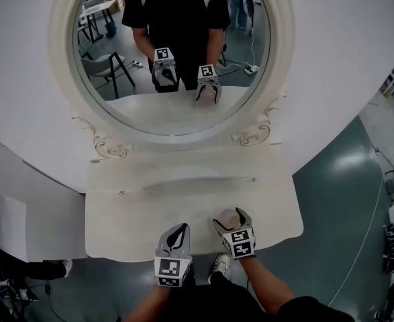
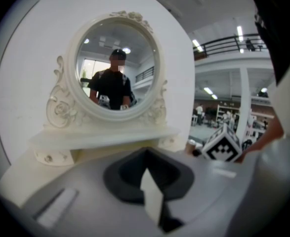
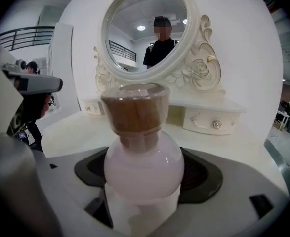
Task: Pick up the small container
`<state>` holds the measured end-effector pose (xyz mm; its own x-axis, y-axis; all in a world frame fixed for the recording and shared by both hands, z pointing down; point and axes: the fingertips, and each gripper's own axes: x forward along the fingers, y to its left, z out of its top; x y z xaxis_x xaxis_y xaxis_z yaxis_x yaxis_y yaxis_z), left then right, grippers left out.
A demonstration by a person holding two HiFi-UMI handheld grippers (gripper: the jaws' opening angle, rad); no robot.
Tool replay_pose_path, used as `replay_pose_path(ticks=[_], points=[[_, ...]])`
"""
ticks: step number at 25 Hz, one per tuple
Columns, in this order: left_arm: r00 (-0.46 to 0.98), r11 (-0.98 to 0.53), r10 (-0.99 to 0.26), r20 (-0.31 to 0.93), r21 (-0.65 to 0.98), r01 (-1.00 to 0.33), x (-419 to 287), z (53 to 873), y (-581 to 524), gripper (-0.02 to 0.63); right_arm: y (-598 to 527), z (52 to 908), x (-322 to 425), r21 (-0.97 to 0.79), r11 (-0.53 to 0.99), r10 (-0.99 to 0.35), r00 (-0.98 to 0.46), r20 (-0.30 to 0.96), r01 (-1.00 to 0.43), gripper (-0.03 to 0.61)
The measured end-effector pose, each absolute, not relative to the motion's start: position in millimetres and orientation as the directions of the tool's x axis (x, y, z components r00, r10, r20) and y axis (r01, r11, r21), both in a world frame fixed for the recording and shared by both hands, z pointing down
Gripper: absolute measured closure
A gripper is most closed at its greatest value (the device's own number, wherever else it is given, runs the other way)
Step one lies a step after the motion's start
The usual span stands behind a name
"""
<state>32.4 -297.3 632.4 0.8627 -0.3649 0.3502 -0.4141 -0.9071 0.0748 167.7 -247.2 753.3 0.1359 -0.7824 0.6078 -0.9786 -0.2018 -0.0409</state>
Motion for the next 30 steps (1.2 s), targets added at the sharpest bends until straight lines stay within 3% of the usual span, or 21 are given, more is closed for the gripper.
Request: replay_pose_path(ticks=[21, 30], points=[[0.908, -0.928, -0.342, 0.241, 0.065, -0.366, 65, 583, -299, 0.606, -279, 531, 192, -0.003, -0.235, -0.954, 0.23, 0.192, -0.972, 0.21], [0.916, -0.926, -0.37, 0.153, 0.023, -0.377, 76, 543, -319, 0.606, -276, 491, 197, 0.027, -0.244, -0.962, 0.245, 0.119, -0.969, 0.21]])
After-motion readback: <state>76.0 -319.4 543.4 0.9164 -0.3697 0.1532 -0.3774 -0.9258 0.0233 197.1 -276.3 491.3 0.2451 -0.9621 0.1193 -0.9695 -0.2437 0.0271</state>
